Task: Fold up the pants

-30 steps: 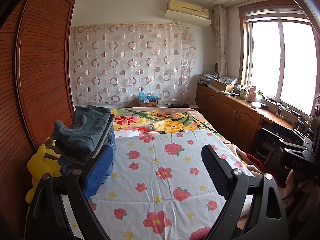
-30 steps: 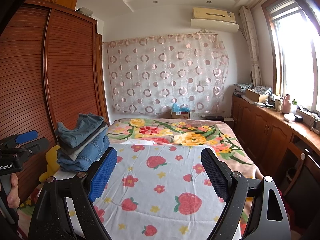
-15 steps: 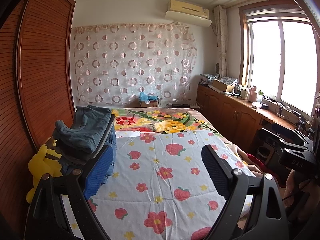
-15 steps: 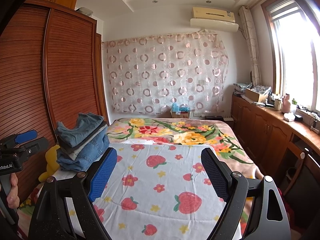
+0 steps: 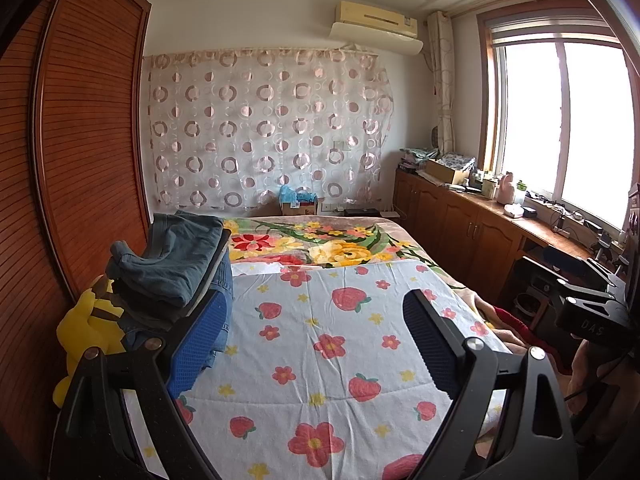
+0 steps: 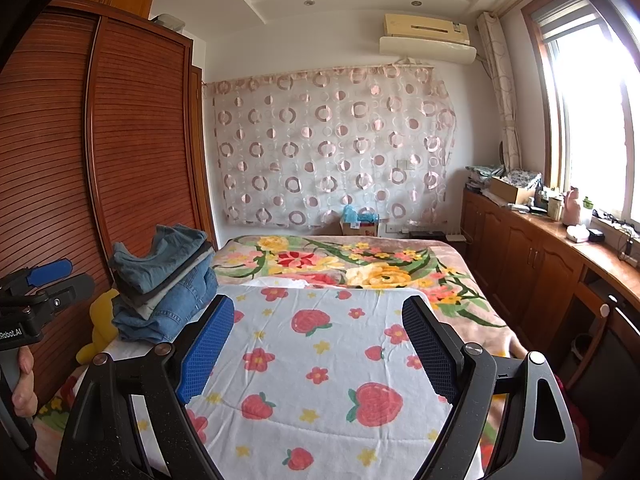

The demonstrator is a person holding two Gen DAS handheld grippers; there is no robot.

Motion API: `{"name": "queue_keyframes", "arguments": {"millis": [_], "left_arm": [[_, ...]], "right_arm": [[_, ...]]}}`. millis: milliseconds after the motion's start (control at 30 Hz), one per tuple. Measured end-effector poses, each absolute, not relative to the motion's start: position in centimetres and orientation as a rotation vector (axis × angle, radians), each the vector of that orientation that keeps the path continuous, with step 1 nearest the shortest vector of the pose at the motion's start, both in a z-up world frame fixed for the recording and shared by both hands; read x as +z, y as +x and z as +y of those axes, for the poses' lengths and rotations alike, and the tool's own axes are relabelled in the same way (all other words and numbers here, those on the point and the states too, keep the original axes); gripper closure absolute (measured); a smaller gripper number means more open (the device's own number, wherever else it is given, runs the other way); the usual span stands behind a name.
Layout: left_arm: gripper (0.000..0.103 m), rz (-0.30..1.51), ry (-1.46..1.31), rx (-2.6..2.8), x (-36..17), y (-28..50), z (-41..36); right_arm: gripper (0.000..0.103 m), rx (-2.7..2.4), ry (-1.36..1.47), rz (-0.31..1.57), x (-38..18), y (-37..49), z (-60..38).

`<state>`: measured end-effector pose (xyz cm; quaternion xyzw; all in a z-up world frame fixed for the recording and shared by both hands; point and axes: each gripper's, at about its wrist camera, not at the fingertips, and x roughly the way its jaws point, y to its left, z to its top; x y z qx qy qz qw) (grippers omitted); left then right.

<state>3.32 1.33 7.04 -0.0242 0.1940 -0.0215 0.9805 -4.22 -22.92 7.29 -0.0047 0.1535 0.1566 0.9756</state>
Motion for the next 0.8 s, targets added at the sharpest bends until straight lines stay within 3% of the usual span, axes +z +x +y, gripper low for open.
{"name": "queue_keyframes", "arguments": {"millis": [800], "left_arm": [[0.013, 0.389, -0.048, -0.046, 6.91, 3.26, 1.28]], "right_arm": [[0.016, 0.313, -0.011, 0.309, 7.23, -4.27, -22.79]]}}
